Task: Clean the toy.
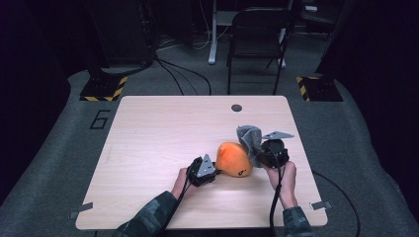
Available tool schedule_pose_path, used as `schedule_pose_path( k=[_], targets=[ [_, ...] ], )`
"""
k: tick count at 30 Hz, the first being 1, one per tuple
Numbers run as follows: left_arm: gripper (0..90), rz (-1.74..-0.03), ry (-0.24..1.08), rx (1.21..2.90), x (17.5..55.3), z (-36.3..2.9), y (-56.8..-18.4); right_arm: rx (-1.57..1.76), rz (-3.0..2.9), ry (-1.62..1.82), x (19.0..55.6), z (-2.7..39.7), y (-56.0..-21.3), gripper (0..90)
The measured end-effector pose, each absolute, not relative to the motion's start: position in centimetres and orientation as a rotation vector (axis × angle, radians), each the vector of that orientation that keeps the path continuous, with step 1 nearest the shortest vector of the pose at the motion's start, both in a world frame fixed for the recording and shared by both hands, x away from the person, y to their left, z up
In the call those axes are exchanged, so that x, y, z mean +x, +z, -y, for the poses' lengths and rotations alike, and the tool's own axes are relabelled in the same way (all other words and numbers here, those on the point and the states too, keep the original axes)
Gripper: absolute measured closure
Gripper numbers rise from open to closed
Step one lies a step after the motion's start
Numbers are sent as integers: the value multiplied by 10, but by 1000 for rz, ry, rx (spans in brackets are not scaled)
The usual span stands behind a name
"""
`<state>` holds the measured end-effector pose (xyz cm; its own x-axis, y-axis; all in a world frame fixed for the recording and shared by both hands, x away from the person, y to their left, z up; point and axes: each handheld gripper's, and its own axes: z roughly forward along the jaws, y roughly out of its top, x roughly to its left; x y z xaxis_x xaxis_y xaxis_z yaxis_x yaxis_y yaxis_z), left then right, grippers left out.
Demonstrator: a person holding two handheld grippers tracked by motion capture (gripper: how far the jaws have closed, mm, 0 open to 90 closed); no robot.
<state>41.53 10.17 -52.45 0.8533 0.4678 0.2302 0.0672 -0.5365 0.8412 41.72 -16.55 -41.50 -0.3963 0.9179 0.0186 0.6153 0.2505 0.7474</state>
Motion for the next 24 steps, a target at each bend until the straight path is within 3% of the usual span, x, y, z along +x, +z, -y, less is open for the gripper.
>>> schedule_pose_path(
  k=[12,24],
  targets=[
    [762,-450,447,1962,410,-104,-500,1505,-2015,978,421,201,-418,765],
    [758,-642,303,1907,410,-110,-481,1521,-1979,1007,417,210,-407,764]
  ],
)
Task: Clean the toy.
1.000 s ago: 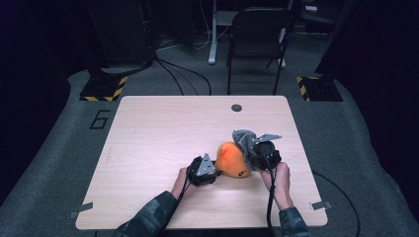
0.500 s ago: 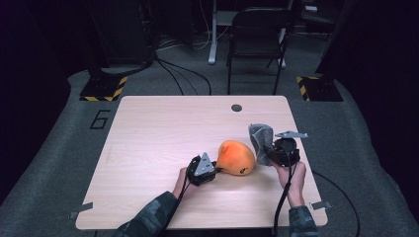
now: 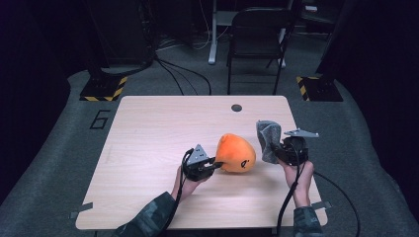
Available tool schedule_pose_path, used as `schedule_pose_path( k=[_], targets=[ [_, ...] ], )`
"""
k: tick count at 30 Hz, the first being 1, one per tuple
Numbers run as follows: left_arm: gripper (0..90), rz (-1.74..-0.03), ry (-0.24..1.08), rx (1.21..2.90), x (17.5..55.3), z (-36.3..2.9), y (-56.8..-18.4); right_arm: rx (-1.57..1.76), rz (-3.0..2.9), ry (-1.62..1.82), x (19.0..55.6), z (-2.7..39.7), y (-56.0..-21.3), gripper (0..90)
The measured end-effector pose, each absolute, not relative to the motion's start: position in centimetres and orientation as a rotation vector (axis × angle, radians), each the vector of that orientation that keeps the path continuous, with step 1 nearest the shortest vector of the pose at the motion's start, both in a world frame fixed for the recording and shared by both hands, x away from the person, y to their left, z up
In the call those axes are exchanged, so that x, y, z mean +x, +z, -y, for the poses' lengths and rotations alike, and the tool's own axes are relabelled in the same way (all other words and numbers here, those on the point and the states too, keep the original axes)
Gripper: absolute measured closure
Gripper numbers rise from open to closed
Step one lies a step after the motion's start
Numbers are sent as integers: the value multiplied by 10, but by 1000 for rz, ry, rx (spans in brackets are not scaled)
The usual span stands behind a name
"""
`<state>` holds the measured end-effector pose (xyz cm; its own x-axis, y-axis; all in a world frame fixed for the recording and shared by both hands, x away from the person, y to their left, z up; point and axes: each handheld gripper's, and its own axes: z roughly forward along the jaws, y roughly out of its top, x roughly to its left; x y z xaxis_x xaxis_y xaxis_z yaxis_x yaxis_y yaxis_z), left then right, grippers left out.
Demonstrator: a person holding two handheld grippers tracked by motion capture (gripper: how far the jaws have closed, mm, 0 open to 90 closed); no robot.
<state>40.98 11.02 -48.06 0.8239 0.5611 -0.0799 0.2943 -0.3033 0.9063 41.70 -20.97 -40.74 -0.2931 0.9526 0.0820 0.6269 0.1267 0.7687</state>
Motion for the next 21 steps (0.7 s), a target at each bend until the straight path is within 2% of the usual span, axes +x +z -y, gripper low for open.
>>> schedule_pose_path(
  k=[10,15,21],
  targets=[
    [756,-676,252,1967,410,-104,-490,1443,-2031,1073,406,191,-384,763],
    [754,-678,249,2001,412,-102,-497,1362,-2123,1127,399,163,-377,762],
    [753,-658,255,2026,409,-100,-497,1273,-2226,1121,396,123,-386,761]
  ],
)
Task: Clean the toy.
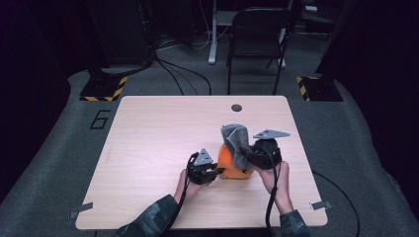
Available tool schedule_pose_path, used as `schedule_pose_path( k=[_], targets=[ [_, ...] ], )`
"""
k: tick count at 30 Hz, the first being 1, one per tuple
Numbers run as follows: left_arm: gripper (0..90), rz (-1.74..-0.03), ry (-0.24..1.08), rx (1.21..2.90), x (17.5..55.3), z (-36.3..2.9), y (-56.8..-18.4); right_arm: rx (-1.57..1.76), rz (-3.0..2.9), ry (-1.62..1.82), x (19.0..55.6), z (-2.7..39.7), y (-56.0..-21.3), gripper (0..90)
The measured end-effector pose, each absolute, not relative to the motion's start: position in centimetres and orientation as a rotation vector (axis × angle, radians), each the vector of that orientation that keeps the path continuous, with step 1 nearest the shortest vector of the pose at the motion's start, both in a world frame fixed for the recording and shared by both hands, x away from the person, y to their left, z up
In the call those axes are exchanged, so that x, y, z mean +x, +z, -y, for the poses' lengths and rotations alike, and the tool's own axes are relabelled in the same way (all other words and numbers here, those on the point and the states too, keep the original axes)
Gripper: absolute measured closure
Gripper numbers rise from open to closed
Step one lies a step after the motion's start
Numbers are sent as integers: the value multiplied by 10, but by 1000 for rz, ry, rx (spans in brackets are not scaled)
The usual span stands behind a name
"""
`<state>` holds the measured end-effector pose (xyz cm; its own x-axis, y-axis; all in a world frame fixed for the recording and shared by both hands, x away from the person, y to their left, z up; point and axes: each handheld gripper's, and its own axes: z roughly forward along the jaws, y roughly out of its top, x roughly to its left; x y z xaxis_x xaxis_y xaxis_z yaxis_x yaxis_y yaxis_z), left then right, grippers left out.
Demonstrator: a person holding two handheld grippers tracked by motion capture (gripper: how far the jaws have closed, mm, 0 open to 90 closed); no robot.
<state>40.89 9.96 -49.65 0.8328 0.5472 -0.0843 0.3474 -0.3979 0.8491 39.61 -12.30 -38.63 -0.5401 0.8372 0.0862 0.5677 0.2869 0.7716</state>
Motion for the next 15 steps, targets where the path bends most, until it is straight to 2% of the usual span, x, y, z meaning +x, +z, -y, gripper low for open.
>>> schedule_pose_path(
  k=[5,15],
  targets=[
    [752,-673,255,2022,410,-100,-499,1283,-2246,995,403,114,-404,762],
    [747,-663,259,2029,411,-99,-500,1452,-2225,893,423,155,-428,762]
  ],
)
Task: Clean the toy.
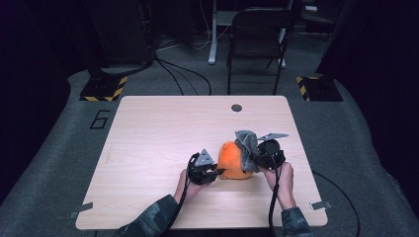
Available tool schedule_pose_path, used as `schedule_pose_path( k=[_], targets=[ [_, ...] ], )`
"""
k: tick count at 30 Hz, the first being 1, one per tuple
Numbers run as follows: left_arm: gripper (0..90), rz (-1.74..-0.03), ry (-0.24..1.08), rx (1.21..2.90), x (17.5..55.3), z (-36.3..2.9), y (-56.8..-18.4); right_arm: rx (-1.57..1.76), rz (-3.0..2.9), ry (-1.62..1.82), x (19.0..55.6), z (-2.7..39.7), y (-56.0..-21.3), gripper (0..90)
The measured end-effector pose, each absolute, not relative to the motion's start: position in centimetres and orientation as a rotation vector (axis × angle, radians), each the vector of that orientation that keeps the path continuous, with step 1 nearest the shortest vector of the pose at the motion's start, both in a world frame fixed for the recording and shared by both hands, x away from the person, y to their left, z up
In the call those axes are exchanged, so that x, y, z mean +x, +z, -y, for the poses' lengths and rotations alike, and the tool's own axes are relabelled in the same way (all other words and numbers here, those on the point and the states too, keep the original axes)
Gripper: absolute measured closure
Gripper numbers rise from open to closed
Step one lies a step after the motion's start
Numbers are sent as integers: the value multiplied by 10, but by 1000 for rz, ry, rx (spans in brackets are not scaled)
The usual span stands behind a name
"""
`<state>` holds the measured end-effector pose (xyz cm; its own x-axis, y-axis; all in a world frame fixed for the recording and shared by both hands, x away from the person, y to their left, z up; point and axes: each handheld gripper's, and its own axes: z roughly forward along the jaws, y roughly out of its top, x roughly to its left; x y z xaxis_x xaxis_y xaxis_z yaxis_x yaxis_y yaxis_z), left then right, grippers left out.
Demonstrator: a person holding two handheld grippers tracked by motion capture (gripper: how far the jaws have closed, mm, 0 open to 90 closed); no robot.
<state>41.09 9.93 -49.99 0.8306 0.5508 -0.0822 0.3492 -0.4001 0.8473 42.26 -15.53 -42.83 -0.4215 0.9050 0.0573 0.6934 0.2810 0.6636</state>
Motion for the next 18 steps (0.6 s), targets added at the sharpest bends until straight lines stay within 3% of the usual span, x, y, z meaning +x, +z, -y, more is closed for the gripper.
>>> schedule_pose_path(
  k=[11,18],
  targets=[
    [741,-652,256,2025,412,-99,-501,1593,-2221,709,437,177,-458,762],
    [739,-638,279,2035,412,-99,-501,1511,-2133,882,423,178,-418,762]
  ],
)
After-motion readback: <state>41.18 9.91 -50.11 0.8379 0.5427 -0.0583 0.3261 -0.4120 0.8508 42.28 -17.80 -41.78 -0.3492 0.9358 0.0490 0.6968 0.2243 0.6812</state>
